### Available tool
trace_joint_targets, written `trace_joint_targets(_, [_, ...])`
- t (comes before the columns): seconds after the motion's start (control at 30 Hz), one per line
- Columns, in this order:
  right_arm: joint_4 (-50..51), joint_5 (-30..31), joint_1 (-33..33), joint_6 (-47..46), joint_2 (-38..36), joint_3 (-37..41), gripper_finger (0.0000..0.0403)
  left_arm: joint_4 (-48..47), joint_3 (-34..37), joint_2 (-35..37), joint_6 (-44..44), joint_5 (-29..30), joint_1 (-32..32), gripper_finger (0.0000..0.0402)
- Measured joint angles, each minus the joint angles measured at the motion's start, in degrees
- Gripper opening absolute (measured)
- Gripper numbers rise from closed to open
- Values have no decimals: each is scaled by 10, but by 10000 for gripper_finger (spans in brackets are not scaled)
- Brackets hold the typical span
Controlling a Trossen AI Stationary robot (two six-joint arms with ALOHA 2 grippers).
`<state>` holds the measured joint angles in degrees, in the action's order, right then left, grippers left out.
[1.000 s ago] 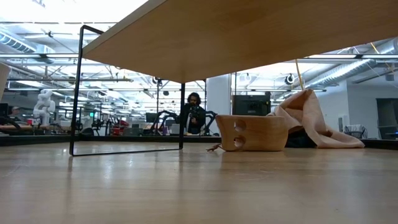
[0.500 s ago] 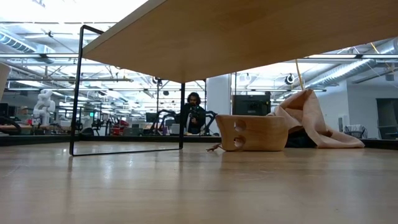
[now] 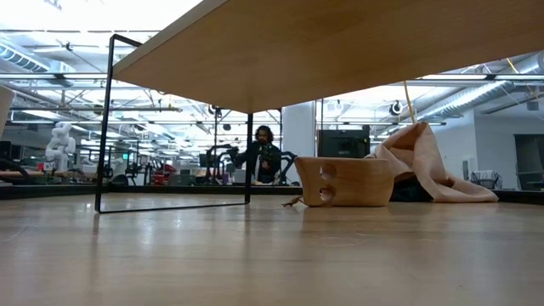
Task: Stack small to large cups/mugs on shelf
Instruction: Put the blue cup on the shelf
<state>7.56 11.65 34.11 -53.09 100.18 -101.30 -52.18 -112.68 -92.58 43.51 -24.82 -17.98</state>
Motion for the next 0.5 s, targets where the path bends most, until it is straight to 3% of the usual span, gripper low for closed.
trace_joint_targets(0.5, [-29, -2, 1, 16, 0, 0, 282, 25, 0, 1, -14, -5, -3, 5])
